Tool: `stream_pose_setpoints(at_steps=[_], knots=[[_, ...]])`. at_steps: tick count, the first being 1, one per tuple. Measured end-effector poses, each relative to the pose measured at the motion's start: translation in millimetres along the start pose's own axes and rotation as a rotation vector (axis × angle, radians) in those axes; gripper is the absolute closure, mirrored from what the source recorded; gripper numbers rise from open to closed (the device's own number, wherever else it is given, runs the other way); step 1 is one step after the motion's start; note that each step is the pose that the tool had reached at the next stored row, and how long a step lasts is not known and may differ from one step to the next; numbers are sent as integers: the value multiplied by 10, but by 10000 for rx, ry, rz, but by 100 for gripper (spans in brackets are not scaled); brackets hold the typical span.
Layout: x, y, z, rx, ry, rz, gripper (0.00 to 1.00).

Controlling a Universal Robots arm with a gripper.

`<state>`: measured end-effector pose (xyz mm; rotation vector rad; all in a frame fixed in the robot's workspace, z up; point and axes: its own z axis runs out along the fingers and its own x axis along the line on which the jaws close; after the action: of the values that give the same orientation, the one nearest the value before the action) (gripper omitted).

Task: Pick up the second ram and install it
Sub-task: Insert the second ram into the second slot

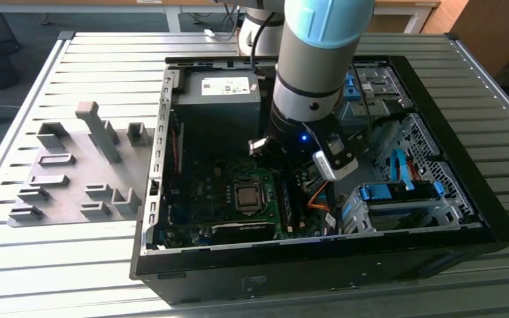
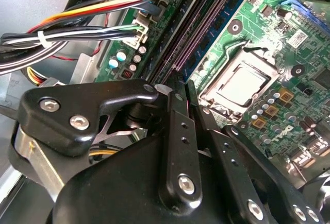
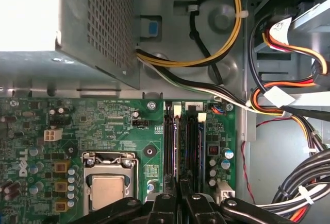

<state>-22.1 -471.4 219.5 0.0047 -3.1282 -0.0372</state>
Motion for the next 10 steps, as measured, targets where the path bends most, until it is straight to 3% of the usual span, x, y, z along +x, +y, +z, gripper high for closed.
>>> stream_pose_setpoints(at_steps=[10], knots=[[-1,-8,60,0,1,10,86]])
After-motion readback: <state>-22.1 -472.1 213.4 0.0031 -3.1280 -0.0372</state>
